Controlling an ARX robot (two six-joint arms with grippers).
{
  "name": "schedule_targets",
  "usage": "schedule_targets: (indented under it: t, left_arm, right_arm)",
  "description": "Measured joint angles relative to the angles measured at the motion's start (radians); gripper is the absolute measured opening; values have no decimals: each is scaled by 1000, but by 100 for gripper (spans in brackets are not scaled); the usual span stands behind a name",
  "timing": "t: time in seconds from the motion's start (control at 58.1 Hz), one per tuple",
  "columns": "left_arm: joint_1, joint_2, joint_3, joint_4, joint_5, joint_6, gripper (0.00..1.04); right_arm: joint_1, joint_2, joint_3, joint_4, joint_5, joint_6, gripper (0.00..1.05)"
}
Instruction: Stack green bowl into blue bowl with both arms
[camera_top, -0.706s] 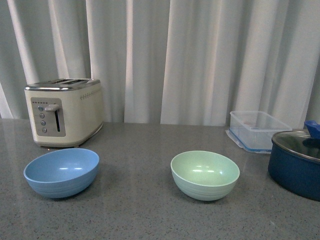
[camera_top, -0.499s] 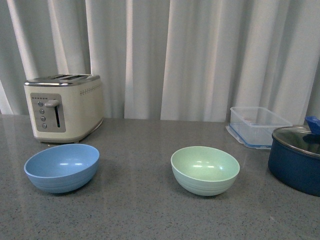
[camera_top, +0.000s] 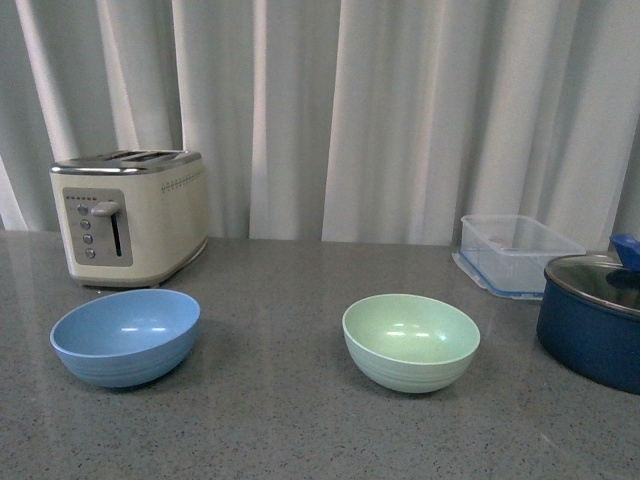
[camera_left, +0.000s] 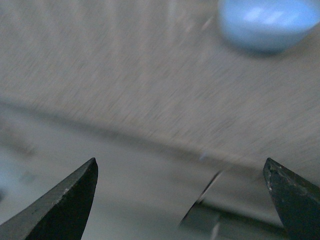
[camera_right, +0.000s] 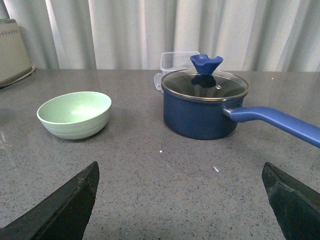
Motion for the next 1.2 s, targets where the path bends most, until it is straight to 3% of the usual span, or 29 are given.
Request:
schedule_targets:
  t: [0.017,0.086,0.207,0.413,0.895,1.205]
  left_arm:
    - [11,64,15,-27,-60,-23,98]
    - [66,166,32,-2,-57,-56,98]
    - [179,357,117,191,89,-48,98]
    - [252,724,317,354,269,-46,98]
    - [183,1308,814,378,306,-79,98]
    - [135,1494,968,352,276,-98,98]
  right_arm:
    - [0,0,0,0,0,0,95]
    - [0,0,0,0,0,0,95]
    - [0,0,0,0,0,0,95]
    - [0,0,0,0,0,0,95]
    - [0,0,0,-1,0,0,95]
    - [0,0,0,-1,0,0,95]
